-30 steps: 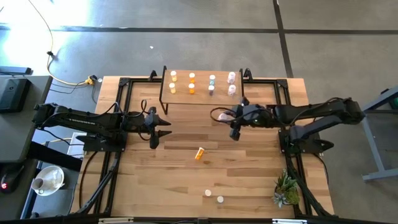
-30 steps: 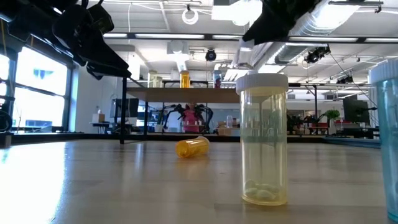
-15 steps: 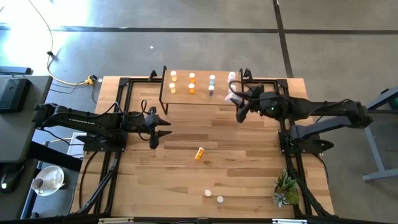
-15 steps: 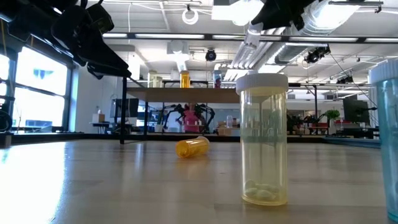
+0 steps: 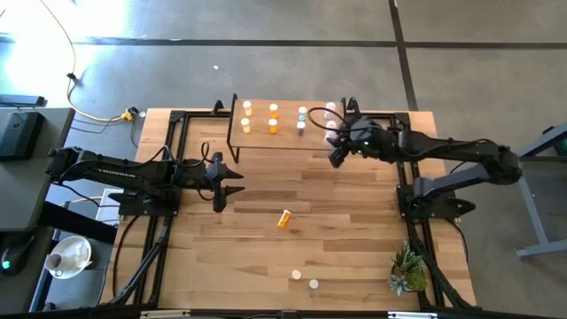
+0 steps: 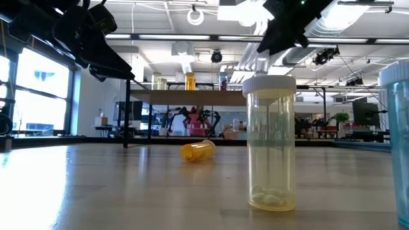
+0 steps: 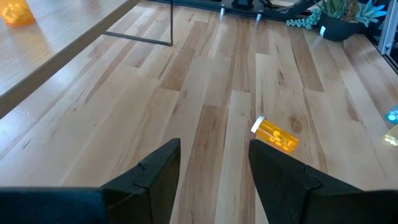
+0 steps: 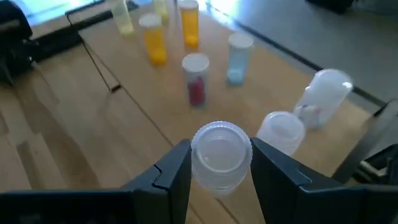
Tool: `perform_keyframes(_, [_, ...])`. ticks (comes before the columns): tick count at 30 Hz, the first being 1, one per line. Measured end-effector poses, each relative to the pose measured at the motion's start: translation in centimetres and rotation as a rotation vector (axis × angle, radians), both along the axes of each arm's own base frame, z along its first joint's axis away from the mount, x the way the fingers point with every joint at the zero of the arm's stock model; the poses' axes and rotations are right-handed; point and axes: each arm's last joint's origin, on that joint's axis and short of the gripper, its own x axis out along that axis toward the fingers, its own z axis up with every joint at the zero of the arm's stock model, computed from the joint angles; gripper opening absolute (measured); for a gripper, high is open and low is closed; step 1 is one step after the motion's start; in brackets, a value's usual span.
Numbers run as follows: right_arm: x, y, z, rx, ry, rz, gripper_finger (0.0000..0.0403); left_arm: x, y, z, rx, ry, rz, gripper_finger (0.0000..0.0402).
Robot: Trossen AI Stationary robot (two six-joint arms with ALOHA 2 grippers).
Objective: Pick and place medicine bottles onto shelf by color
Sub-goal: Put the transparent pill bottle on the shelf aligned with the transparent pill bottles
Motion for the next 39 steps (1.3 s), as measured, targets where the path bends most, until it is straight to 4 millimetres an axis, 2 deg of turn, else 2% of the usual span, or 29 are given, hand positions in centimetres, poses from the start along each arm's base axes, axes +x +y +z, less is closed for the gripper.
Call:
perform_keyframes(8, [1.3,-1.0,-1.8,0.024,0.080,-0.008,0.0133,0.0,0.0,0.0,0.000,0.002,0.000,0.0181])
perform_keyframes(14, [1.1,-1.2,-1.9,0.027,0.096,-0.018,0.0133,0.0,0.0,0.0,0.000,0.004,0.000,0.0181])
perform_keyframes(32, [0.2,-3.6,-2.0,0.021,0.127,-0.103,0.0133,0.0,0.0,0.0,0.000,0.004,0.001,0.0181])
perform_keyframes(39, [0.4,-3.2,-2.1,0.073,0.105,-0.049,0.0133,0.0,0.0,0.0,0.001,0.004,0.002,0.0181])
